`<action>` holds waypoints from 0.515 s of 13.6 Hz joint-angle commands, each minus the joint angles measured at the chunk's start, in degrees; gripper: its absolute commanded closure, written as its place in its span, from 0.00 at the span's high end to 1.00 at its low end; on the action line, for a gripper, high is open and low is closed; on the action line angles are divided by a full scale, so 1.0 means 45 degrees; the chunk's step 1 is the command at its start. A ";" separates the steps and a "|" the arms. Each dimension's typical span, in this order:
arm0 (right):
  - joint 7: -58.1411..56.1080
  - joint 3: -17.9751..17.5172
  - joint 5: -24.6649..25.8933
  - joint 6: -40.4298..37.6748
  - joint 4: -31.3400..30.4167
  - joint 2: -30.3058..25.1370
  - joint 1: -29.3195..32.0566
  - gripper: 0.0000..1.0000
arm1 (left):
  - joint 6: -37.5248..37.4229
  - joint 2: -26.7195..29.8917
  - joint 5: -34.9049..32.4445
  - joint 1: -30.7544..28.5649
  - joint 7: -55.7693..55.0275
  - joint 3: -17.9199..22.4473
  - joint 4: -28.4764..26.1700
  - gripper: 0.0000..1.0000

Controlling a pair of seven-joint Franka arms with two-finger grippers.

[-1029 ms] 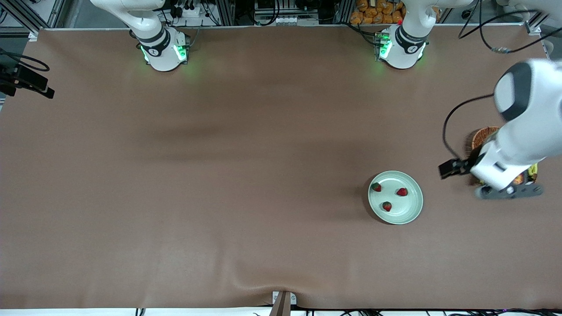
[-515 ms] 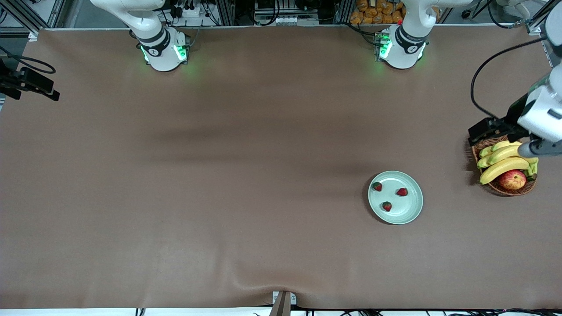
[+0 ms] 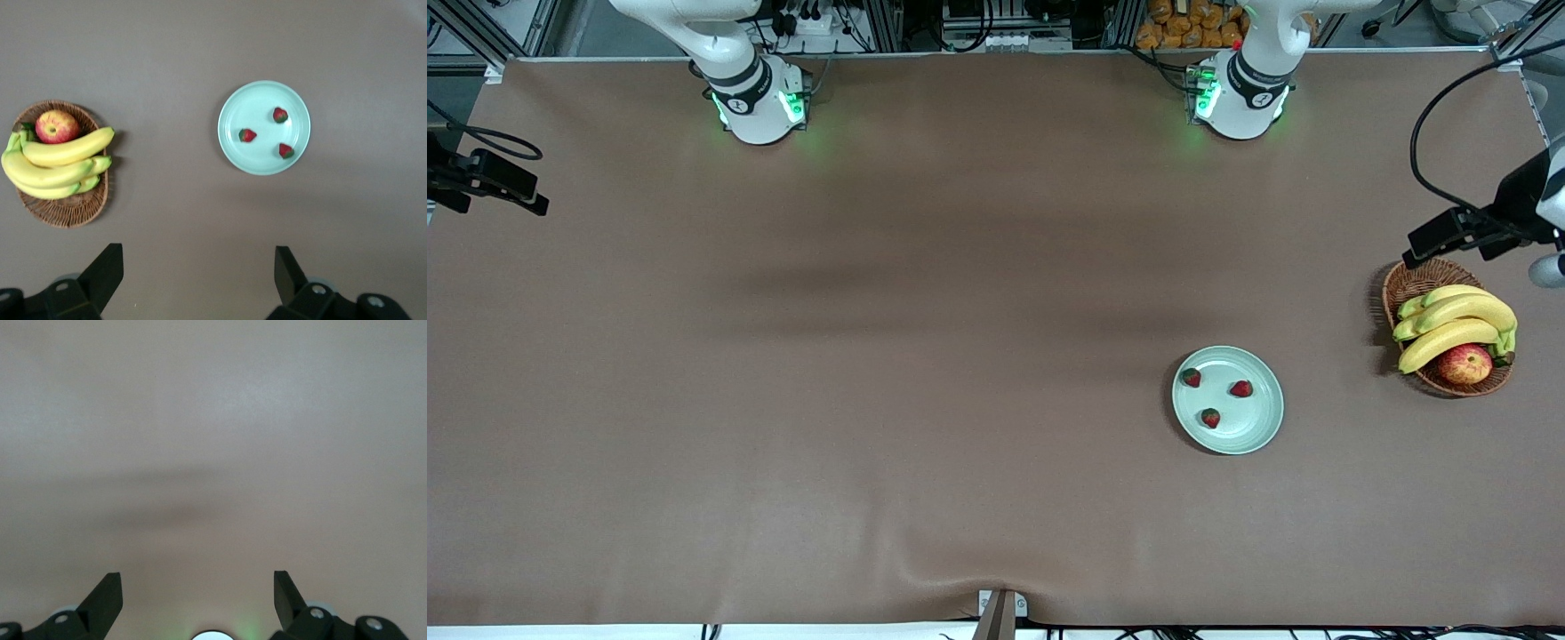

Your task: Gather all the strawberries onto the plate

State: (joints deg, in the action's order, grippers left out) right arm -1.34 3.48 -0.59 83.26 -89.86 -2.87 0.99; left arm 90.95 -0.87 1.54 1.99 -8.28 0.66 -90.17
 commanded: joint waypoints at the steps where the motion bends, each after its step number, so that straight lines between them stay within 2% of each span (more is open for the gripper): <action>1: -0.0015 -0.0011 0.0014 0.0132 -0.0071 -0.0045 0.0113 1.00 | -0.0153 0.0602 0.0127 -0.0150 0.0082 -0.0186 -0.0471 1.00; 7: 0.0024 -0.0031 0.0014 0.0190 0.0026 0.0092 -0.0005 1.00 | -0.0367 0.1109 0.0127 -0.0306 0.0102 -0.0186 -0.0471 1.00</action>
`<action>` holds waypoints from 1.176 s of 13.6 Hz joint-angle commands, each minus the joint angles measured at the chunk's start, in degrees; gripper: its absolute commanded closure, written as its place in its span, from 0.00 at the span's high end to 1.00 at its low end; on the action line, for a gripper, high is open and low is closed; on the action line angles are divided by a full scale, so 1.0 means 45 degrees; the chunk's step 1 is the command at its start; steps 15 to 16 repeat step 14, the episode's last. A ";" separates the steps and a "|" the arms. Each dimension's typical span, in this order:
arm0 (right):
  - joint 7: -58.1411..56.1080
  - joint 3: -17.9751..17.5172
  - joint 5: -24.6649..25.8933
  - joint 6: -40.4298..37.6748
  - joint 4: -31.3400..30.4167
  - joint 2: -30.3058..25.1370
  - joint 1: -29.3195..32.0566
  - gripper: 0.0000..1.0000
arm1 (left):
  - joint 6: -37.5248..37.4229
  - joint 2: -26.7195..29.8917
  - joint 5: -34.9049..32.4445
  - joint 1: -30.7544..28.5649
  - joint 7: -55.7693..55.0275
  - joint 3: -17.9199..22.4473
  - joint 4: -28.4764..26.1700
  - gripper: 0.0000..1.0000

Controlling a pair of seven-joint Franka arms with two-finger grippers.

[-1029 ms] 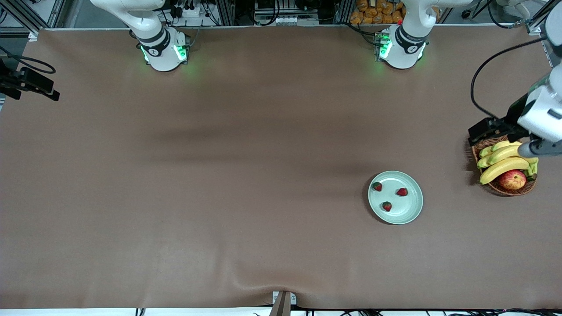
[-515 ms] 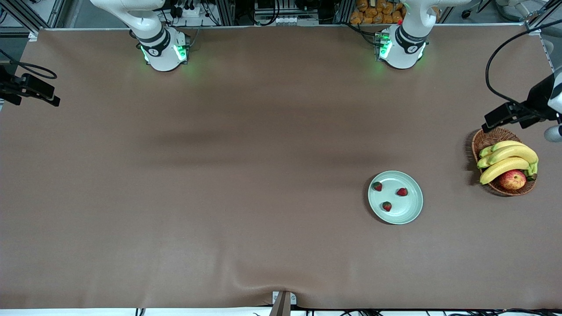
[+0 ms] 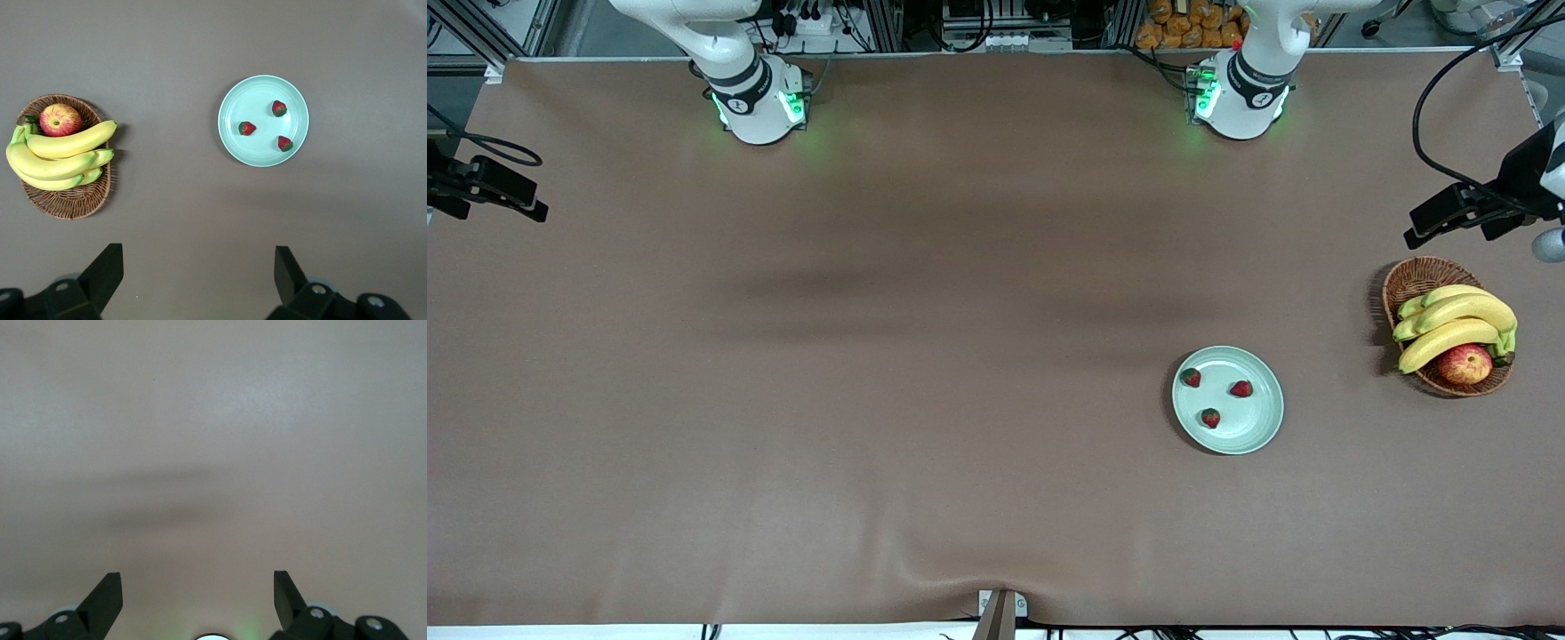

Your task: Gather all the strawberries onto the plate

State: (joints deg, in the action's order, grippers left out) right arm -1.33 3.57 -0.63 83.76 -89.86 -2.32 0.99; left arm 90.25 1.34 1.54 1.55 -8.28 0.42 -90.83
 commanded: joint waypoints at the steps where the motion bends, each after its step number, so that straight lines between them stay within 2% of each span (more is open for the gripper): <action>1: 0.0023 -0.0072 0.0024 0.0058 0.0046 -0.0051 -0.0005 1.00 | -0.0443 0.0698 0.0108 -0.0207 0.0102 -0.0151 -0.0323 1.00; 6: 0.0043 -0.0052 -0.0015 0.0526 0.0125 -0.0012 0.0131 1.00 | -0.0856 0.0816 0.0049 -0.0188 0.0082 -0.1088 -0.0343 1.00; 16: 0.0043 -0.0033 -0.0015 0.0527 0.0125 -0.0012 0.0171 1.00 | -0.0856 0.0581 0.0030 -0.0090 0.0180 -0.1089 0.0145 1.00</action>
